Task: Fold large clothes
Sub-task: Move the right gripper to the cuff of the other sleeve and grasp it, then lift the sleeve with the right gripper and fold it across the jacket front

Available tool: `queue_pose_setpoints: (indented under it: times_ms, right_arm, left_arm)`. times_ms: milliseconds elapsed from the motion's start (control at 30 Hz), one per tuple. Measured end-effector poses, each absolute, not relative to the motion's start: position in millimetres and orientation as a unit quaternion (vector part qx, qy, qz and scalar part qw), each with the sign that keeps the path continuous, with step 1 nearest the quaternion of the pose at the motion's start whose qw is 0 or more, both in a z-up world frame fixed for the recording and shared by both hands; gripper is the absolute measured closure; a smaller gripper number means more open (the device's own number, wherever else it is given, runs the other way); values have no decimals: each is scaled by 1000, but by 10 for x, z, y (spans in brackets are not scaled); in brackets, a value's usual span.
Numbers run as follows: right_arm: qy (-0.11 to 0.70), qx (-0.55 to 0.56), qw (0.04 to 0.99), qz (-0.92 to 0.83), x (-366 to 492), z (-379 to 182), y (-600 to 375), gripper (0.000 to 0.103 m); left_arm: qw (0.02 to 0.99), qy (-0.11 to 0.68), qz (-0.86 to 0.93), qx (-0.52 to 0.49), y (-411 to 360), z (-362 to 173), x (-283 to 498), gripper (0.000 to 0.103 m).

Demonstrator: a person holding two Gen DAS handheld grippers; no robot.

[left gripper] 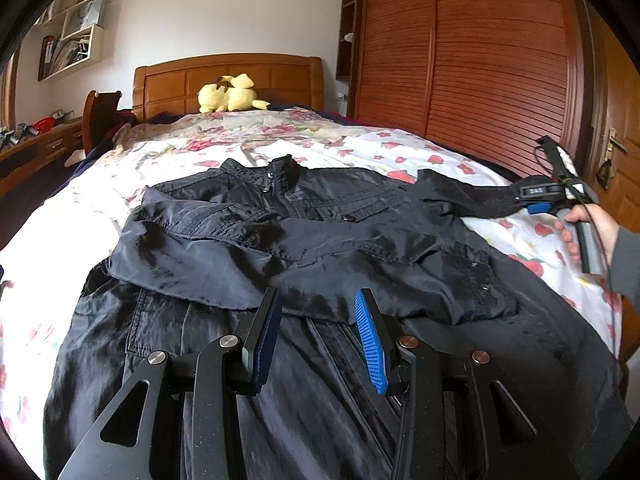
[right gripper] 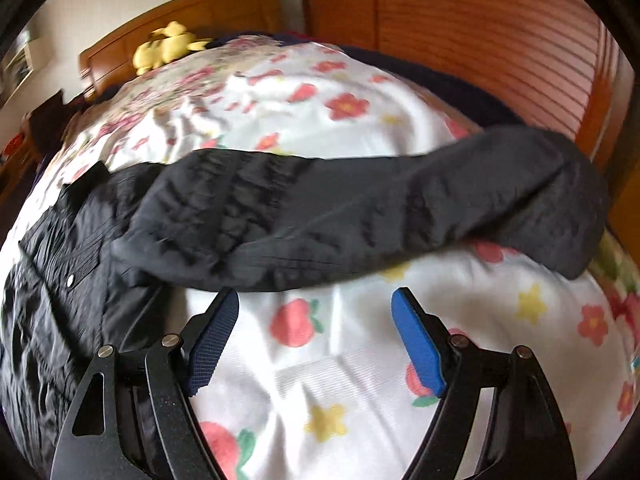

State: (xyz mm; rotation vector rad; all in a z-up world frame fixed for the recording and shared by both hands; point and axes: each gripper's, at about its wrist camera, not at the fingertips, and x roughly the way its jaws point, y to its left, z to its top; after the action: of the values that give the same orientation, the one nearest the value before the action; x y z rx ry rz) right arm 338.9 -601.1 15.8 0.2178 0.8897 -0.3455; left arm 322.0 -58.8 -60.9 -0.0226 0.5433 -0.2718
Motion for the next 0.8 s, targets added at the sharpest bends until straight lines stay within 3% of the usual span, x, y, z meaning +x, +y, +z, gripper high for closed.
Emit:
queue_pose_setpoints:
  times_ms: [200, 467, 567, 600, 633, 667, 733, 800]
  right_arm:
    - [416, 156, 875, -191, 3454, 155, -6235, 23]
    - [415, 193, 861, -223, 3598, 15, -6405, 23]
    - [420, 176, 858, -237, 3686, 30, -6421, 39]
    - [422, 169, 858, -239, 3718, 56, -6425, 49]
    - [421, 161, 859, -241, 3736, 89, -6426, 68]
    - [416, 148, 863, -246, 3747, 141, -6405, 75]
    - [397, 120, 876, -247, 3755, 308, -6316, 87]
    - [386, 93, 886, -241, 3773, 452, -6217, 91]
  left_arm:
    - [956, 258, -140, -16, -484, -513, 3122, 63]
    - [957, 256, -137, -22, -364, -499, 3078, 51]
    - [957, 255, -134, -13, -354, -502, 3060, 50]
    - [957, 256, -133, -13, -350, -508, 3064, 50]
    - [957, 259, -132, -15, -341, -515, 3072, 50]
    - [956, 262, -131, -17, -333, -522, 3083, 50]
    - [955, 265, -131, -17, -335, -519, 3093, 50]
    - [956, 264, -130, -17, -337, -506, 3089, 50]
